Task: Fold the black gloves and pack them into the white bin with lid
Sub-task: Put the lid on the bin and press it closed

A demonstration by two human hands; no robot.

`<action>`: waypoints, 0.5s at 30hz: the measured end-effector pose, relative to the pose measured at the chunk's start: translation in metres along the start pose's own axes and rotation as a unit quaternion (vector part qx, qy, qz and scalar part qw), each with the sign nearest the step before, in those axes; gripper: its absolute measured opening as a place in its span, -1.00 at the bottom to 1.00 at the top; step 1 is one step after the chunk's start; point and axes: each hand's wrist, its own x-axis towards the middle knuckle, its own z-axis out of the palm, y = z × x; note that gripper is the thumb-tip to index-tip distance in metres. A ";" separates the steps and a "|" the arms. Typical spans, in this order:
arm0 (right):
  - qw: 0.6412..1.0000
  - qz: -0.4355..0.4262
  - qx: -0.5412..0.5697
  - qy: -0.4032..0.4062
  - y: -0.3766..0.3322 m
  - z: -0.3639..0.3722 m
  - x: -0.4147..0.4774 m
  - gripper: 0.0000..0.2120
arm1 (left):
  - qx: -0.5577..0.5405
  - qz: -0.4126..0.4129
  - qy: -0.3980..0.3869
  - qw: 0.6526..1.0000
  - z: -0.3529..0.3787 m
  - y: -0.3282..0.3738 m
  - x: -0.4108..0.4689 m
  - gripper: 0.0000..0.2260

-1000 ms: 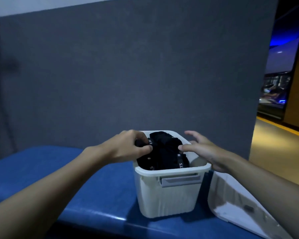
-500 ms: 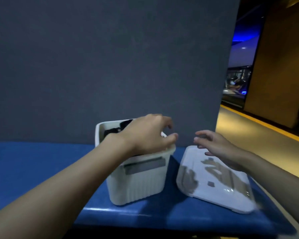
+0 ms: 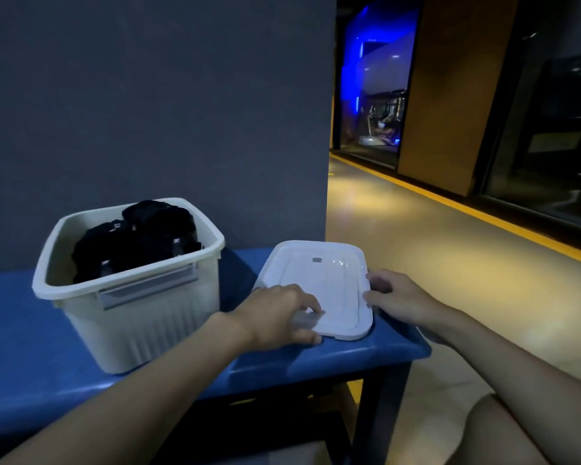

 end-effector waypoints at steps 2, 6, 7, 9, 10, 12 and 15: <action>1.000 0.001 0.027 -0.013 0.000 0.002 -0.002 -0.59 | -0.015 -0.001 0.012 1.000 0.000 -0.003 0.001 -0.54; 0.996 -0.006 0.093 0.000 -0.006 0.007 0.002 -0.50 | -0.026 0.047 0.074 0.996 0.004 -0.002 -0.003 -0.81; 0.992 -0.011 0.122 0.011 -0.009 0.008 0.002 -0.52 | -0.036 0.056 0.105 0.992 0.004 -0.002 -0.004 -0.85; 0.983 -0.029 0.181 0.033 -0.017 0.010 0.001 -0.57 | -0.060 0.052 0.177 0.981 -0.003 0.001 -0.009 -0.85; 0.978 -0.045 0.201 0.044 -0.022 0.010 0.000 -0.59 | -0.068 0.042 0.213 0.974 -0.009 0.004 -0.010 -0.85; 0.966 -0.079 0.238 0.056 -0.037 0.008 -0.003 -0.61 | -0.086 0.021 0.271 0.959 -0.023 0.011 -0.015 -0.86; 0.947 -0.124 0.294 0.042 -0.064 0.004 -0.007 -0.54 | -0.141 0.015 0.340 0.930 -0.049 0.021 -0.021 -0.91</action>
